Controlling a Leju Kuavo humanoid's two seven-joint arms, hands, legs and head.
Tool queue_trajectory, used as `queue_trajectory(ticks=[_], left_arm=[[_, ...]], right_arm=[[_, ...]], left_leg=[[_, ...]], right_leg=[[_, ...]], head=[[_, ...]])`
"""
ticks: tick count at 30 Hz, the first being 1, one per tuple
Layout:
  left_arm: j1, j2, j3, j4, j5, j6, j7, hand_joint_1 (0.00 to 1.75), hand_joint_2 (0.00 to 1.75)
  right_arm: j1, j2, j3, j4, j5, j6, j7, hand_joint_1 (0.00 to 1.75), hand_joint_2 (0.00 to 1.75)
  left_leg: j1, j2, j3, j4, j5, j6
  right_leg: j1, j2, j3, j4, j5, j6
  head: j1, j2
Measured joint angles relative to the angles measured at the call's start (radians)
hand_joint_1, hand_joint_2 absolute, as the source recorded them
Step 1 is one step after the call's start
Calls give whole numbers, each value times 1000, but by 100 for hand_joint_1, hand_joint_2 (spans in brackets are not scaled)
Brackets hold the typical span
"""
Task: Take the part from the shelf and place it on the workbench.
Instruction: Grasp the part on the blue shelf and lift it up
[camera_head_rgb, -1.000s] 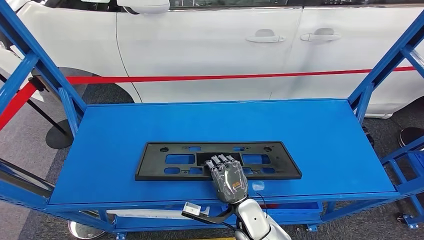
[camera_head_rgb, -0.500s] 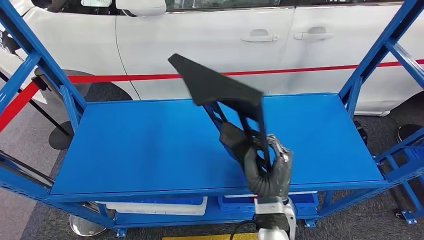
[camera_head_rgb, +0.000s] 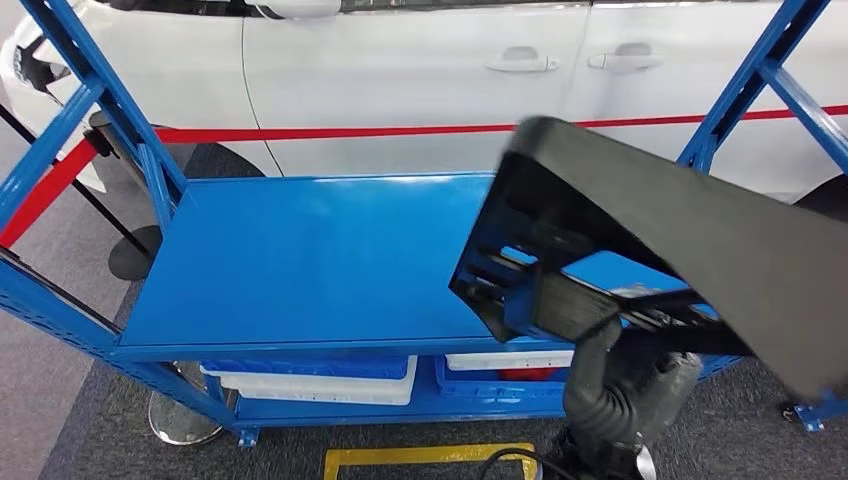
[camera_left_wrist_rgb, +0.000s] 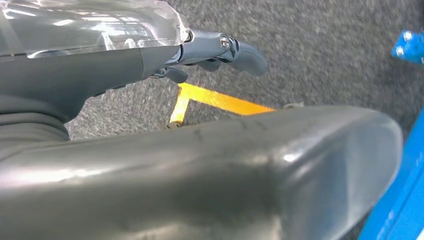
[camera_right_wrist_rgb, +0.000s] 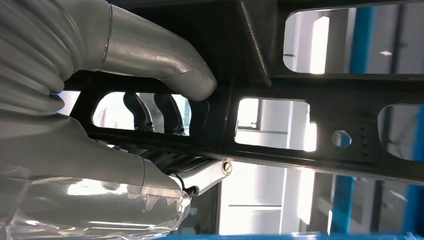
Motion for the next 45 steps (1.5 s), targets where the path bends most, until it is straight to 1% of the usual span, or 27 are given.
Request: queue_trajectory(ticks=[2,4,5,6,7,9,11,12,14,16,19,20,21,22,23,25,27,30,31,33,35,36,37,39,41,42,45], left_arm=[[-1,-1,8,0,4,4,-2,0,0],[-1,-2,17,0,9,9,-1,0,0],[-1,-3,20,0,11,12,2,0,0],[0,-4,23,0,11,18,4,0,0],[0,-4,25,0,8,24,6,0,0],[-1,-5,26,0,0,34,6,0,0],[-2,-4,26,0,-10,44,13,0,0],[-3,-4,26,0,-15,53,20,0,0],[-4,-4,26,0,-24,75,40,0,0],[-4,-4,28,0,-22,85,55,0,0],[-6,-4,36,0,-11,84,66,0,0],[-6,-4,40,0,-10,82,69,0,0],[-6,-4,42,0,-11,82,70,0,0],[-6,-4,43,0,-13,81,71,0,0],[-6,-3,43,0,-15,81,73,0,0],[-7,-1,44,0,-22,80,76,0,0],[-8,3,44,0,-27,81,78,0,0],[-8,4,44,0,-35,81,84,0,0],[-8,4,44,0,-39,81,86,0,0],[-8,4,44,0,-45,81,90,0,0],[-8,6,44,0,-50,80,93,0,0],[-8,6,44,0,-52,78,94,0,0],[-8,6,44,0,-54,75,95,0,0],[-7,6,44,0,-57,70,97,0,0],[-7,7,44,0,-59,68,99,0,0],[-7,7,44,0,-60,68,101,0,0],[-5,10,44,0,-64,68,108,0,0]], right_arm=[[32,-8,-1,-41,-34,8,-27,175,175],[57,-15,-3,-70,-60,18,-45,175,175],[68,-18,-5,-80,-71,24,-51,175,175],[79,-20,-8,-89,-81,34,-58,175,175],[88,-21,-11,-96,-86,42,-64,175,175],[99,-22,-19,-109,-89,58,-72,175,175],[105,-22,-25,-118,-88,68,-76,175,175],[108,-22,-27,-121,-87,71,-77,175,175],[118,-22,-28,-126,-87,76,-82,175,175],[126,-21,-29,-128,-88,78,-87,175,175],[139,-21,-29,-131,-93,78,-97,175,175],[145,-21,-29,-131,-91,75,-100,175,175],[150,-21,-29,-132,-85,70,-103,175,175],[155,-21,-29,-135,-73,62,-106,175,175],[159,-21,-29,-138,-57,53,-109,175,175],[167,-20,-29,-146,-26,37,-111,175,175],[174,-20,-29,-151,-10,28,-112,175,175],[183,-20,-29,-156,2,21,-113,175,175],[186,-20,-29,-158,8,18,-113,175,175],[193,-20,-29,-162,21,10,-113,175,175],[202,-21,-29,-163,36,-1,-113,175,175],[208,-22,-29,-163,44,-6,-113,175,175],[214,-22,-29,-164,51,-11,-113,175,175],[222,-23,-29,-164,63,-17,-113,175,175],[229,-23,-28,-166,72,-20,-112,175,175],[233,-23,-27,-167,75,-22,-112,175,175],[244,-25,-25,-171,68,-19,-110,175,175]], left_leg=[[7,3,-17,-11,20,12],[7,6,-39,-11,35,17],[8,7,-48,-11,43,16],[9,8,-57,-10,50,13],[11,9,-66,-8,56,9],[15,10,-81,2,64,-1],[15,9,-94,17,67,-12],[14,9,-98,23,69,-18],[13,8,-101,27,76,-31],[17,7,-114,52,52,-42],[20,7,-177,218,-66,-51],[20,7,-195,278,-94,-52],[19,7,-199,310,-104,-50],[18,7,-183,303,-95,-46],[15,6,-147,258,-72,-38],[7,6,-53,115,-31,-16],[-2,6,-6,32,-14,-5],[-4,9,-11,6,7,-1],[-1,10,-15,-2,19,4],[5,14,-31,-13,43,11],[5,14,-57,-12,62,14],[6,14,-71,-9,71,12],[7,14,-85,-5,79,9],[10,14,-114,9,91,1],[10,12,-138,27,100,-10],[9,12,-144,34,105,-16],[10,10,-152,38,122,-35]], right_leg=[[-2,5,-25,56,-64,11],[-7,7,-62,172,-151,21],[-10,7,-74,225,-171,26],[-14,6,-73,253,-168,31],[-19,6,-54,245,-146,35],[-28,6,33,132,-97,43],[-28,7,111,12,-92,41],[-26,8,125,-15,-100,33],[-22,7,122,-20,-100,11],[-21,4,113,-21,-88,-10],[-15,1,91,-21,-70,-28],[-12,0,81,-19,-64,-31],[-8,0,71,-16,-59,-32],[-4,0,62,-12,-55,-33],[0,1,54,-8,-52,-33],[6,1,43,-2,-45,-31],[4,-1,38,-1,-36,-22],[-1,-3,34,-3,-25,-2],[-1,-1,29,8,-41,4],[-3,3,2,82,-119,13],[-8,5,-29,199,-201,21],[-11,5,-34,239,-213,25],[-14,5,-23,248,-203,29],[-20,5,49,165,-146,35],[-21,7,135,34,-125,33],[-20,8,158,-7,-128,27],[-16,13,150,-20,-122,-2]], head=[[2,0],[3,0],[3,0],[3,0],[3,0],[3,0],[4,0],[4,0],[3,0],[3,0],[2,0],[2,0],[2,0],[2,0],[2,0],[3,0],[3,0],[3,0],[4,0],[5,0],[5,0],[5,0],[5,0],[5,0],[4,0],[4,0],[5,0]])
